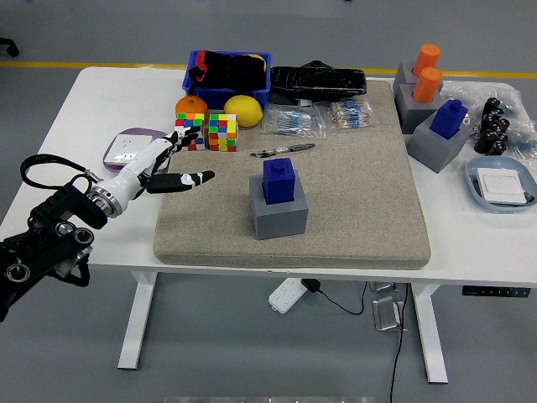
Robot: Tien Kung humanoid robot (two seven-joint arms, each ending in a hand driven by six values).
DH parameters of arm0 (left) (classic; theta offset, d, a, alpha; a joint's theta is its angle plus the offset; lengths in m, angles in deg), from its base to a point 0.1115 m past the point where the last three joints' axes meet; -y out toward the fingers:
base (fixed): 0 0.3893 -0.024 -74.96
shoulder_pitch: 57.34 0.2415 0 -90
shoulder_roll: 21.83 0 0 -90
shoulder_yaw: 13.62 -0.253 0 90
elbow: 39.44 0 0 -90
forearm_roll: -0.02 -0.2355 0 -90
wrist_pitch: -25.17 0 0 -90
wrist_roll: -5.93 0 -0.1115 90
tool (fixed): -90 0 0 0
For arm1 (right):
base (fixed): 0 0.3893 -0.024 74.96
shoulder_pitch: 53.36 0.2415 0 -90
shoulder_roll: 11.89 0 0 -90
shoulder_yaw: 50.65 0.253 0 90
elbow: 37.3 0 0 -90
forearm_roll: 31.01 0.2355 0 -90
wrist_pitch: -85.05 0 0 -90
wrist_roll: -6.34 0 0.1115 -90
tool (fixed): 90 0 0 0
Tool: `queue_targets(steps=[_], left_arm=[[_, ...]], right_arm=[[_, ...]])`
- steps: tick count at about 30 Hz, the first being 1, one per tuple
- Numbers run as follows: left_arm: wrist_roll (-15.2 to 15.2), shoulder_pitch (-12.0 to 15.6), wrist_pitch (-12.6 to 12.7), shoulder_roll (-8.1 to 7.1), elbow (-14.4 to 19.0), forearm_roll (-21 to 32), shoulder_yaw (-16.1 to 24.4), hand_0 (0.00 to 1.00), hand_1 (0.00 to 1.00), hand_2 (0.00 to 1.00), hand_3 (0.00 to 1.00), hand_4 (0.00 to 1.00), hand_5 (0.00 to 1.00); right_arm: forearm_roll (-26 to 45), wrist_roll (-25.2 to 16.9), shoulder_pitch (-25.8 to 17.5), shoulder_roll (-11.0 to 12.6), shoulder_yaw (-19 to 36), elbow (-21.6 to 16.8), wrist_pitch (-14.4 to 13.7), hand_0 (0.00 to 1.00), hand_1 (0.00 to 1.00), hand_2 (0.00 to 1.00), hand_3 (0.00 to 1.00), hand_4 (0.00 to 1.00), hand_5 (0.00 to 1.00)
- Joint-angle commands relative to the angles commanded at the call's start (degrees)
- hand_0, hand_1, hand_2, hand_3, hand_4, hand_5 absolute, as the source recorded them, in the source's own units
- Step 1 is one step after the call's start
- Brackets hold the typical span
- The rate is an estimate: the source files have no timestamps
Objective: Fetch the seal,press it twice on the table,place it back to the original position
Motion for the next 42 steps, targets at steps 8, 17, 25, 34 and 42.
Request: queue_targets(steps=[8,17,25,34,42], left_arm=[[0.05,0.76,0.25,2.4,1.57,-0.34,-0.43,0.998,0.998,0.982,0.998,0.92,0.286],[0.32,0.41,1.59,5.8,1.38,-1.31,-0.99,0.998,0.998,0.981,0.998,0.917,0.213],[0.47,-0.45,4.67,9.79,0.2,-2.73,-0.82,0.998,0.99,0.965,0.998,0.908,0.074],[0.46,-0.78,5.33,11.91,-0.45,-2.51,-1.22,0.998,0.935,0.899,0.979,0.881,0.002],[0.45,-0.63,5.93,13.28,-0.35,-2.26,-1.02,0.998,0.914,0.864,0.978,0.876,0.002]], right_arm=[[0.05,-0.07,0.01,0.1,-0.45,-0.05,-0.01,0.803,0.712,0.708,0.664,0.767,0.559],[0.16,-0.11,-0.11,0.06,-0.66,-0.1,-0.02,0.803,0.711,0.708,0.665,0.767,0.559],[0.15,-0.07,-0.18,-0.06,-0.86,-0.05,0.01,0.803,0.712,0.708,0.665,0.768,0.559],[0.1,-0.09,-0.24,-0.09,-0.54,-0.02,0.01,0.803,0.712,0.707,0.666,0.769,0.56],[0.24,-0.11,-0.22,-0.08,-0.71,-0.09,0.02,0.803,0.712,0.707,0.666,0.769,0.56]])
